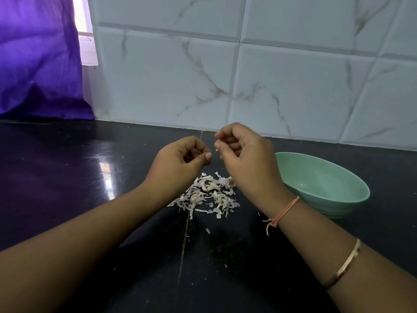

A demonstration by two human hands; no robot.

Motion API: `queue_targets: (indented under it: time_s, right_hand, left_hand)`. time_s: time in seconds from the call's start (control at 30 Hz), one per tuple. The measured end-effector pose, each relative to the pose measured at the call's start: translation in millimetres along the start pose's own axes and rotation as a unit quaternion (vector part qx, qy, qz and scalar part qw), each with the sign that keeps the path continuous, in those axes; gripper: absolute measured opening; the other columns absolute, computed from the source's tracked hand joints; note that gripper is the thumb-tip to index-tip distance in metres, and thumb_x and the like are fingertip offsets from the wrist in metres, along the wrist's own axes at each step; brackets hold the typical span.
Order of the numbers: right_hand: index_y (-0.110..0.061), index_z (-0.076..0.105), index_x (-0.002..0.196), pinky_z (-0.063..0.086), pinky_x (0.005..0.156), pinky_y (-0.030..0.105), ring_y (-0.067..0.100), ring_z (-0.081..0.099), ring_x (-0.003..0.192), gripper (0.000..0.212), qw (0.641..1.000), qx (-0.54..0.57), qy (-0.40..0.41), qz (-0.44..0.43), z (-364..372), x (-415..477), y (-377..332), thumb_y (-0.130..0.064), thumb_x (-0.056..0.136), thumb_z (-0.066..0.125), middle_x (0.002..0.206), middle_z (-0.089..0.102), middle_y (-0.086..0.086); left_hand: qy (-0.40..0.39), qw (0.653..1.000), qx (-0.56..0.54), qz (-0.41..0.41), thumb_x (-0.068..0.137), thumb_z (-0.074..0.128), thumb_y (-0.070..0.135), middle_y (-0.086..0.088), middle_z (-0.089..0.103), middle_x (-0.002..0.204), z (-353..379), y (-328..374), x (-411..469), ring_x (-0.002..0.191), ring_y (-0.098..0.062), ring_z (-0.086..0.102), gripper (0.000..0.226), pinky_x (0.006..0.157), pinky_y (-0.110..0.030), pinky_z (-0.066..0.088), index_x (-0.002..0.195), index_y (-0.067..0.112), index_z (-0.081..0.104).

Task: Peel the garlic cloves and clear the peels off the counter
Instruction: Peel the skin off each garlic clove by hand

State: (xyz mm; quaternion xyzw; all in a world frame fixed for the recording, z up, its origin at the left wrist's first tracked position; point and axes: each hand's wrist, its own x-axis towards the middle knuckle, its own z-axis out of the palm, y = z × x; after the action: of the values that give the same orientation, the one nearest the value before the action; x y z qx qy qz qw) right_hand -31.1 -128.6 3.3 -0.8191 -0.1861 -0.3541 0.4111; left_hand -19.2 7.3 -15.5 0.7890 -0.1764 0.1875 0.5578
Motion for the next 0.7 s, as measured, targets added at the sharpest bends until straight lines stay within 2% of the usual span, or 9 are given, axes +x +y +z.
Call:
queue_targets:
  time_s: [0.1,0.17,0.33,0.43,0.53,0.6,0.7]
  right_hand:
    - [-0.006,0.063,0.087,0.052,0.068,0.042,0.022,0.061,0.073,0.006,0.993,-0.083,0.055,-0.071,-11.5,6.6,0.3,-0.004,0.085,0.058,0.079,0.064,0.006]
    - [-0.005,0.06,0.089,0.049,0.066,0.039,0.023,0.056,0.072,0.008,0.98,-0.166,0.07,-0.083,-20.8,11.1,2.1,-0.003,0.085,0.054,0.081,0.061,0.007]
    - [-0.006,0.056,0.093,0.031,0.065,0.029,0.025,0.047,0.079,0.015,0.954,-0.295,0.027,0.042,-41.4,19.2,5.2,-0.008,0.086,0.043,0.09,0.058,0.01]
    - [-0.007,0.053,0.089,0.031,0.066,0.029,0.028,0.043,0.078,0.011,0.926,-0.351,-0.035,0.132,-50.9,20.7,3.7,-0.01,0.084,0.043,0.087,0.053,0.01]
    - [-0.012,0.047,0.083,0.031,0.069,0.029,0.028,0.04,0.078,0.002,0.887,-0.396,-0.11,0.211,-57.5,18.3,-1.1,-0.012,0.085,0.045,0.074,0.04,0.005]
    - [-0.013,0.044,0.081,0.032,0.069,0.029,0.028,0.04,0.079,0.005,0.867,-0.419,-0.139,0.23,-59.5,17.3,-2.3,-0.014,0.086,0.046,0.069,0.034,0.002]
    - [-0.014,0.046,0.082,0.031,0.069,0.029,0.028,0.04,0.078,0.004,0.868,-0.421,-0.133,0.228,-59.4,17.7,-2.9,-0.014,0.086,0.046,0.069,0.036,0.002]
  left_hand:
    - [0.011,1.0,0.002,-0.015,0.085,0.063,0.015,-0.005,0.067,0.074,-1.1,-1.2,0.6,0.08,-0.033,0.063,0.015,0.076,-0.05,0.053,0.072,0.023,0.063]
    - [0.016,1.0,0.004,-0.023,0.085,0.062,0.016,-0.006,0.069,0.076,-1.6,-0.7,0.2,0.082,-0.034,0.063,0.015,0.077,-0.051,0.053,0.072,0.022,0.062]
    - [0.012,0.999,0.01,-0.03,0.086,0.062,0.017,-0.006,0.068,0.074,-1.0,-0.2,-1.3,0.078,-0.034,0.063,0.013,0.077,-0.049,0.054,0.073,0.02,0.063]
    - [0.003,0.999,0.027,-0.029,0.086,0.063,0.017,0.001,0.066,0.07,-0.5,-2.0,-0.2,0.07,-0.021,0.061,0.014,0.077,-0.044,0.053,0.073,0.023,0.063]
    - [-0.001,0.999,0.021,-0.037,0.085,0.064,0.013,0.005,0.063,0.068,0.0,-2.8,0.7,0.063,-0.007,0.058,0.014,0.073,-0.036,0.053,0.076,0.024,0.063]
    - [-0.003,0.999,0.015,-0.037,0.084,0.065,0.012,0.003,0.063,0.071,0.0,-2.9,0.9,0.065,-0.007,0.057,0.015,0.074,-0.035,0.052,0.078,0.025,0.064]
    - [-0.003,0.999,0.018,-0.035,0.084,0.065,0.012,-0.001,0.063,0.075,-0.1,-3.1,1.2,0.067,-0.011,0.055,0.017,0.073,-0.036,0.052,0.077,0.027,0.063]
